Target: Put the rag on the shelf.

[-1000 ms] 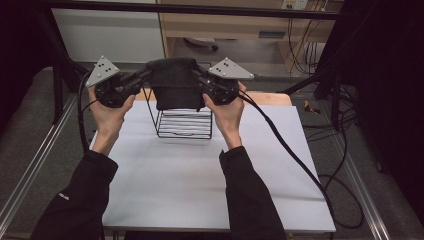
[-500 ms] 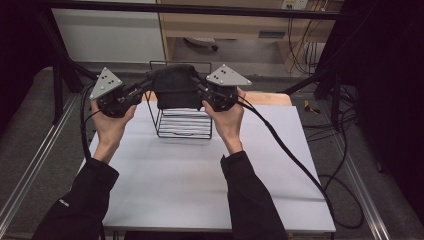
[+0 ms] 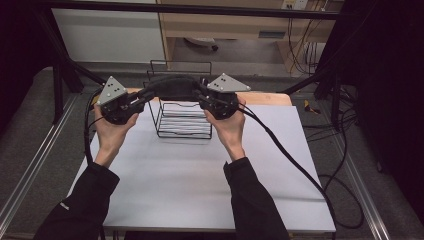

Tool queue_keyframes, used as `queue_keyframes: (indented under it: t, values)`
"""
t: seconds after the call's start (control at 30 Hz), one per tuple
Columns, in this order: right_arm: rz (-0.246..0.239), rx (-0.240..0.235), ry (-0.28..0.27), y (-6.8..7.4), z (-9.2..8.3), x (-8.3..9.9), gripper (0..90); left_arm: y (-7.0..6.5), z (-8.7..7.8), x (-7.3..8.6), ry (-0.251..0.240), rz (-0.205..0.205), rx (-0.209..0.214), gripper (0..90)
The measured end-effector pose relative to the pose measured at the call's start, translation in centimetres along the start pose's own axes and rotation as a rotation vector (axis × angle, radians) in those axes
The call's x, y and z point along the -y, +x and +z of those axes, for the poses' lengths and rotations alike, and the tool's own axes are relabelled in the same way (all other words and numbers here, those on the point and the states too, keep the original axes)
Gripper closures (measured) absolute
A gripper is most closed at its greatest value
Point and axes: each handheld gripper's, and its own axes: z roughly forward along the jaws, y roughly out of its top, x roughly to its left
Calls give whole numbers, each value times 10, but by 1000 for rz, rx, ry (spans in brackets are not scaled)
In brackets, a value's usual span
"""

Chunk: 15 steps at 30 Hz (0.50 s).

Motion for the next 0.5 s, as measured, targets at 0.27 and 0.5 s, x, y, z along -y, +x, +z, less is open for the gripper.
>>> queue_keyframes:
  t: [0.27, 0.5]
  values:
    - [18, -2, 24, 3, -3, 7, 666, 0, 2, 9, 60, -28, 5, 730]
    - [46, -8, 53, 5, -15, 9, 578, 0, 0, 15, 107, -60, 9, 657]
